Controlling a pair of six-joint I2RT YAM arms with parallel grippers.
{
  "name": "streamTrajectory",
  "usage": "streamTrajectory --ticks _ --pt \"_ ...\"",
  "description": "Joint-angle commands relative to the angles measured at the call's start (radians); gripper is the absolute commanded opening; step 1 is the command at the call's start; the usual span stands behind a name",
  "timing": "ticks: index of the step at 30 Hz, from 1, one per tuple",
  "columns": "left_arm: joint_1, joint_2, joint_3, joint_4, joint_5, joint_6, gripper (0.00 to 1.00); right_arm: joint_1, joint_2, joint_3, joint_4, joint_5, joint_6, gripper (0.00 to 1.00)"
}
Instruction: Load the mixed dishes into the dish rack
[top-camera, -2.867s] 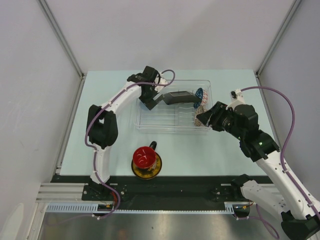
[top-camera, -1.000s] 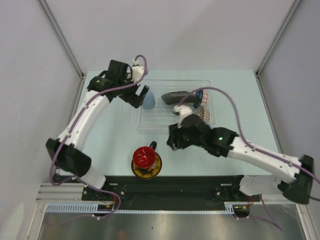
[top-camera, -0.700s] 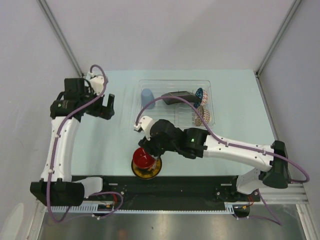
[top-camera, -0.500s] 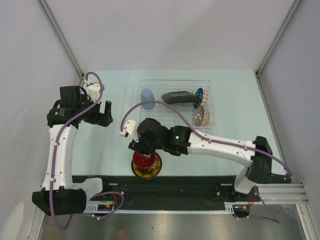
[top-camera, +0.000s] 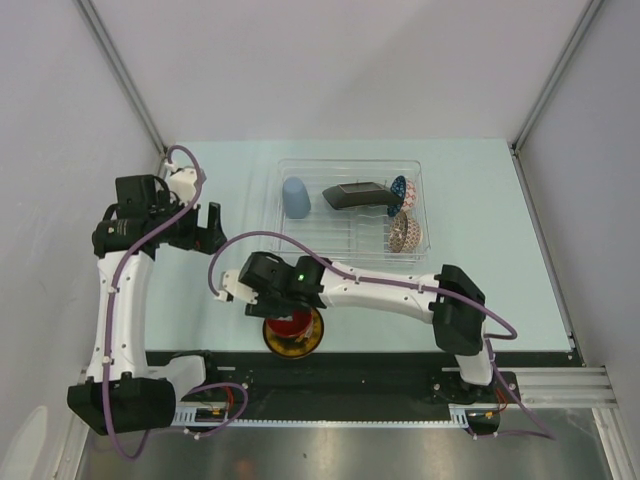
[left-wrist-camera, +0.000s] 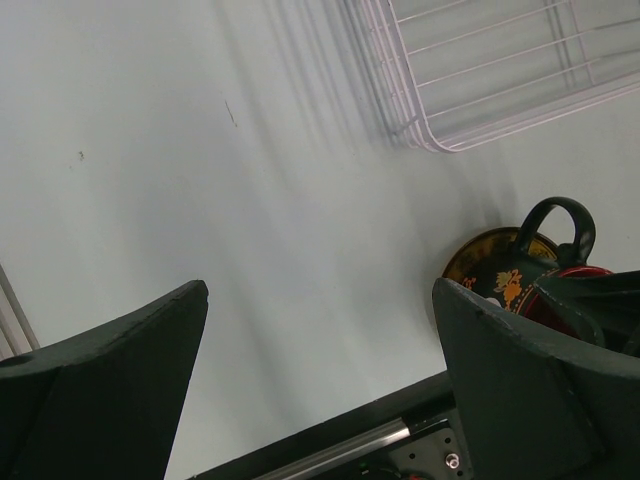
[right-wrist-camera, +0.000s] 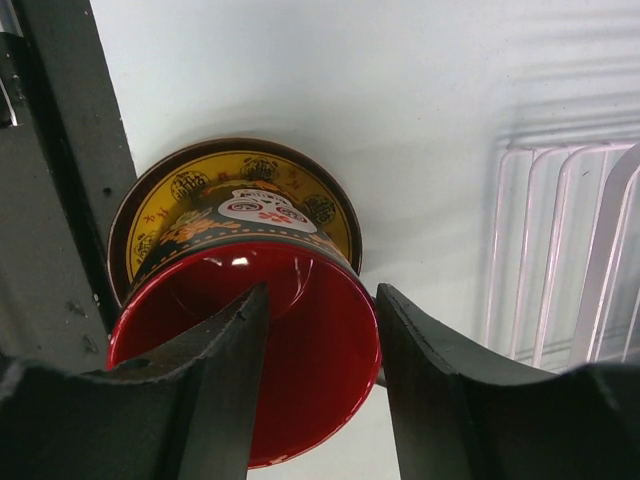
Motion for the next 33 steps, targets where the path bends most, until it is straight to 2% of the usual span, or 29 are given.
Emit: streamTrajectory --ticks 1,11,18,22,25,26,29,33 --pt "0.014 0.0 -0.011 0.037 0.041 0.002 1.0 -0.025 -0.038 0.016 -0.044 -0.037 -0.019 0.5" --pt "0.013 -0.002 -0.015 0.043 0.029 0.004 1.0 -0.11 0.049 -0.006 0.031 -0.196 -0.013 0.39" --pt "0.016 0.006 -0.005 0.043 0.025 0.008 1.0 -0.13 0.08 -0.029 0.058 -0.228 -0.004 0.37" --pt "0.016 0.015 -0.002 0.046 0.029 0.001 0.99 -0.133 0.088 -0.032 0.063 -0.235 0.003 0.31" --pt "0.016 0.018 -0.004 0.049 0.029 0.001 1.0 -0.133 0.091 -0.041 0.071 -0.238 0.012 0.24" --pt "0.016 0.015 -0.004 0.05 0.026 0.001 1.0 -0.131 0.092 -0.044 0.075 -0.239 0.015 0.15" --pt "0.016 0.01 -0.005 0.05 0.022 0.004 1.0 -0.133 0.092 -0.059 0.087 -0.233 0.026 0.03" --pt "0.016 0.007 -0.005 0.049 0.02 0.004 1.0 -0.135 0.071 -0.059 0.094 -0.215 0.026 0.0"
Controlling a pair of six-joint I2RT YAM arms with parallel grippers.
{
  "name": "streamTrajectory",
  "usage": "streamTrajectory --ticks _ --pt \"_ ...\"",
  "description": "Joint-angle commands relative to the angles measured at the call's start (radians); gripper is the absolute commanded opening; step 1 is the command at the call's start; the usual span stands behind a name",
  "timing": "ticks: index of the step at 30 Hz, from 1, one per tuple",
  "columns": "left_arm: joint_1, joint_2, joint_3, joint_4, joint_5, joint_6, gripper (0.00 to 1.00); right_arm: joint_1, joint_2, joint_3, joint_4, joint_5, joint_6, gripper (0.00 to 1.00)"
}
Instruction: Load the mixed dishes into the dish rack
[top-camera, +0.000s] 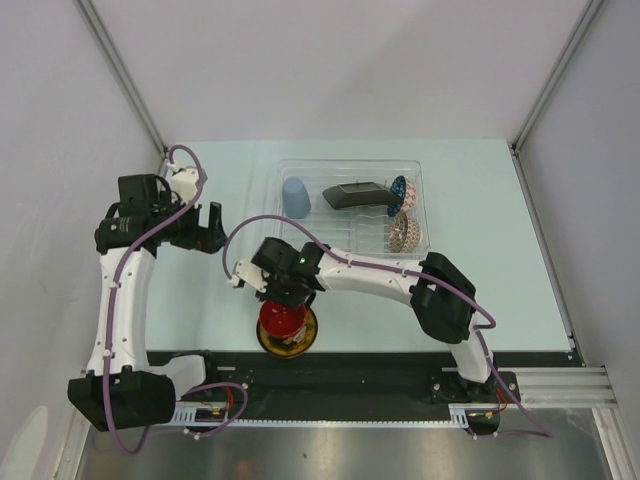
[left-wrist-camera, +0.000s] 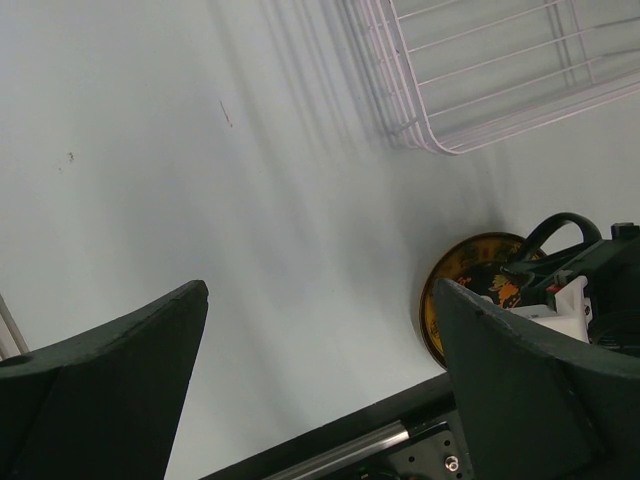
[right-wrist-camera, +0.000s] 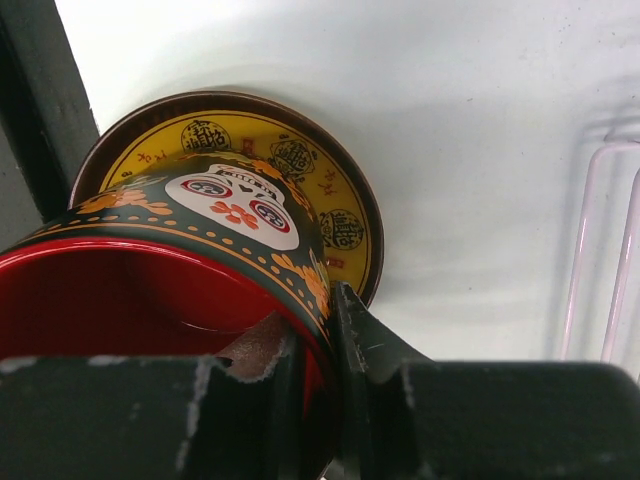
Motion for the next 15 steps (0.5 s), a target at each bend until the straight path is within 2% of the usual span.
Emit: streamTrajectory --ticks 1,9,15 --pt "0.011 -0.013 0.011 0.031 0.009 0.0 1.0 -0.007 -0.019 -0.017 0.046 0.01 0.011 0.0" --pt "0.011 -0.015 0.026 0.037 0.028 -0.028 1.0 -0.022 -0.114 0.043 0.018 0.033 0.036 0.0" --pt "0.011 -0.024 0.084 0.064 0.048 -0.069 1.0 -0.112 -0.261 0.123 0.035 -0.05 0.166 0.0"
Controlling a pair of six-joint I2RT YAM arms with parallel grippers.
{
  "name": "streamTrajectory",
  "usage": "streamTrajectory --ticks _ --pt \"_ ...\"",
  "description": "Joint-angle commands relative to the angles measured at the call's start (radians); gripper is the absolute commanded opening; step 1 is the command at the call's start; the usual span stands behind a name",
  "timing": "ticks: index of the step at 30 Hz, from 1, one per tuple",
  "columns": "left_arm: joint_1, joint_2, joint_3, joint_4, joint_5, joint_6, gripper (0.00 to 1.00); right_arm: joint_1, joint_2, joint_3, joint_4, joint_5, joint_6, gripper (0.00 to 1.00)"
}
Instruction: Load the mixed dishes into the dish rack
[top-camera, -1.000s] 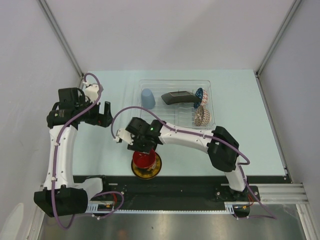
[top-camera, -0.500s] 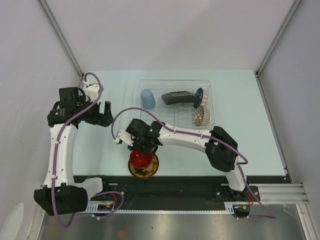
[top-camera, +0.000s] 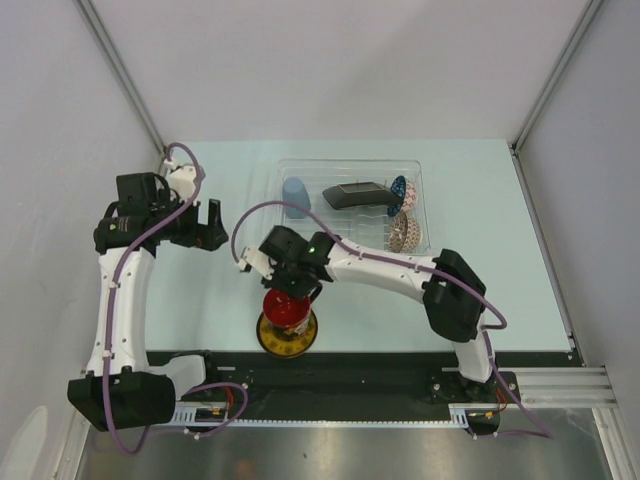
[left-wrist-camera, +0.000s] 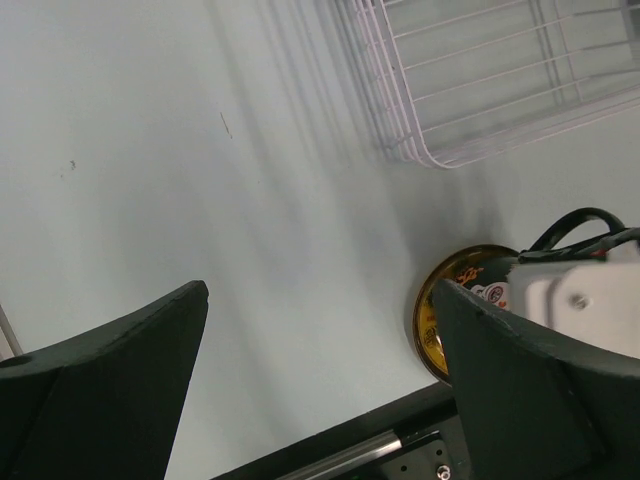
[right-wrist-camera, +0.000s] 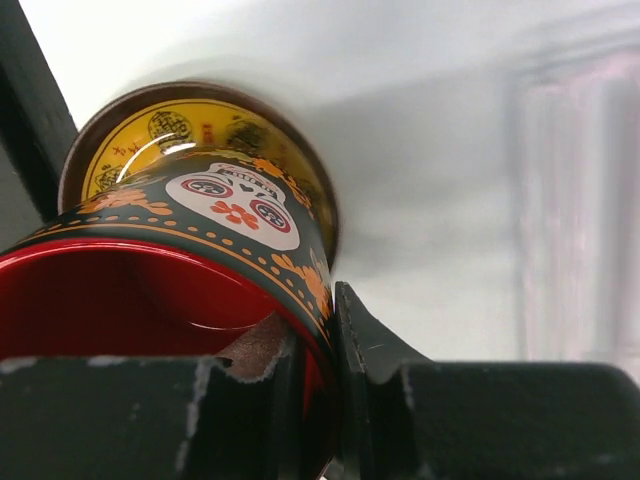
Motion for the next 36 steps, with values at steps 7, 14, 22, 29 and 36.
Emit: streamTrajectory --ticks 7,14,22,29,36 --pt "0.025 -0.073 0.143 0.161 0.111 -0.119 1.0 -0.322 -0.495 -0.002 0.386 -0.31 0.567 0.0" --pt "0.042 -0.177 0.081 0.288 0.276 -0.156 1.0 -0.594 -0.694 -0.27 0.835 -0.466 1.235 0.0" --pt "0.04 -0.263 -0.058 0.477 0.594 -0.326 1.0 -0.605 -0.602 -0.374 1.23 -0.475 1.791 0.0" --pt "-0.001 -0.279 -0.195 0.716 0.718 -0.535 1.0 -0.522 -0.522 -0.405 1.415 -0.414 1.941 0.0" --pt "-0.125 -0.306 -0.285 0.837 0.645 -0.607 1.0 -0.441 -0.422 -0.413 1.593 -0.372 2.027 0.0"
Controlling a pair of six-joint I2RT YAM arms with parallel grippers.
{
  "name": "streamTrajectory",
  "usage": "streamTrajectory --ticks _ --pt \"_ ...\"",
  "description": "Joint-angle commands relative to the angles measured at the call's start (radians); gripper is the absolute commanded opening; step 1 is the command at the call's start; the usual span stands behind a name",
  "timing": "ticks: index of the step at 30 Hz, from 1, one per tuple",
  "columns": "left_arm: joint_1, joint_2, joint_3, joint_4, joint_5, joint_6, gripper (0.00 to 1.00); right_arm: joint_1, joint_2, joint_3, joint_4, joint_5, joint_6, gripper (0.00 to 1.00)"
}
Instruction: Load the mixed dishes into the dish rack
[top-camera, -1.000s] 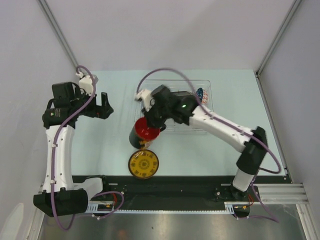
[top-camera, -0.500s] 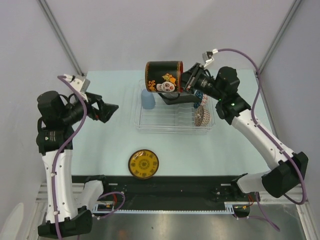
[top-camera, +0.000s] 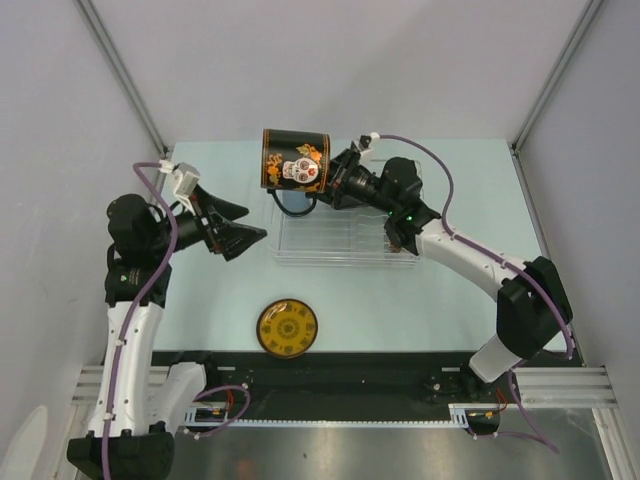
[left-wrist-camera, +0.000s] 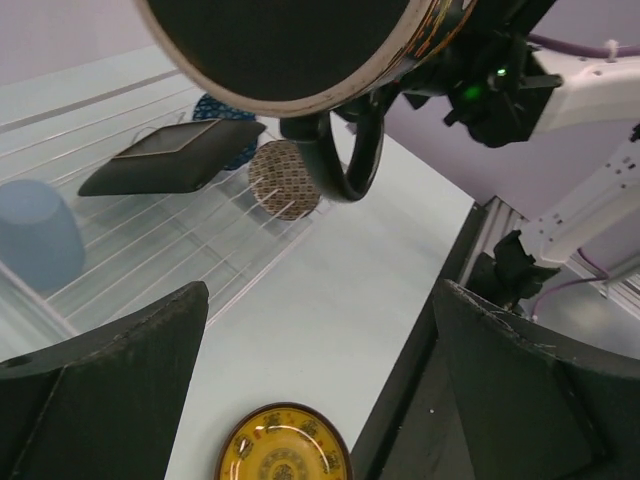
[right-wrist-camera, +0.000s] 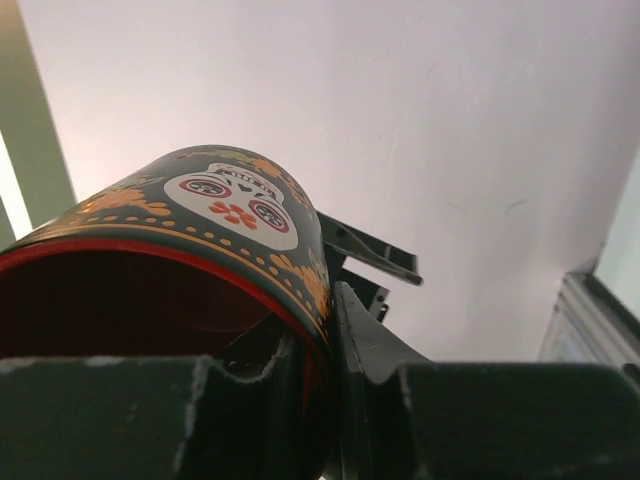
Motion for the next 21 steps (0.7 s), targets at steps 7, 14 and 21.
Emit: streamTrajectory --ticks 7,14,21 --pt "-0.138 0.03 -0.046 0.247 -0.054 -0.16 1.0 0.095 0.083 0.043 0.471 0.07 0.19 0.0" --pt "-0.143 0.075 -0.015 0.297 -0.038 -0.224 1.0 0.125 0.135 0.044 0.573 0.1 0.216 0.0" --pt "-0.153 0.084 -0.035 0.356 -0.035 -0.276 1.0 0.17 0.229 0.05 0.722 0.146 0.27 0.0"
